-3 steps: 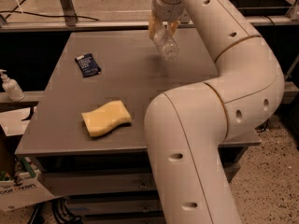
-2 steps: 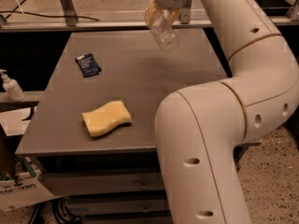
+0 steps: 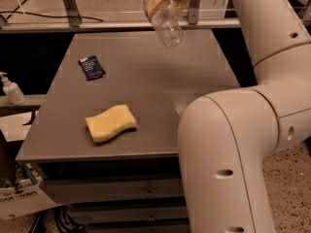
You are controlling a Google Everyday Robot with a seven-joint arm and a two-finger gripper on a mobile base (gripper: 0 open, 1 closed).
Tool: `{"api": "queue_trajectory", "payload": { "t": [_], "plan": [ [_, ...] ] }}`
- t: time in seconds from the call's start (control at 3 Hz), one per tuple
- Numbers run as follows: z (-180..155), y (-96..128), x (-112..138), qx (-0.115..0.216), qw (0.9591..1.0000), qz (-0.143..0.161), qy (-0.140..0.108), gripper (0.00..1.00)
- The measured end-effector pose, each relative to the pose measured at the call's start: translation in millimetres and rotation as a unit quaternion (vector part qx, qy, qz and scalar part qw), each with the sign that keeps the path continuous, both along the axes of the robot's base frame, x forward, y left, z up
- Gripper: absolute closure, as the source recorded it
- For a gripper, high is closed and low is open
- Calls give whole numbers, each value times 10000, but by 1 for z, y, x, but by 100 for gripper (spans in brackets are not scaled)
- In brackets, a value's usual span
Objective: Place water bottle upright
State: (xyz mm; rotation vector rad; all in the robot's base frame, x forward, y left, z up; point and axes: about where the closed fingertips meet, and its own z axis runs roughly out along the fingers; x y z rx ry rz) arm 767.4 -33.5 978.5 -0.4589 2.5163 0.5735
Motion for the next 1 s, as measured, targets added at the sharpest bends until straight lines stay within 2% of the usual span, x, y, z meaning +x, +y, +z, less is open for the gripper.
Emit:
{"api": "queue_trajectory", "payload": {
  "t": [0.33, 0.67, 1.0],
  "plan": [
    [0, 0, 0, -3, 10000, -2, -1, 100],
    [-3, 4, 8, 319, 9994, 59, -114, 100],
    [-17, -4, 17, 796, 9962, 104, -338, 100]
  ]
}}
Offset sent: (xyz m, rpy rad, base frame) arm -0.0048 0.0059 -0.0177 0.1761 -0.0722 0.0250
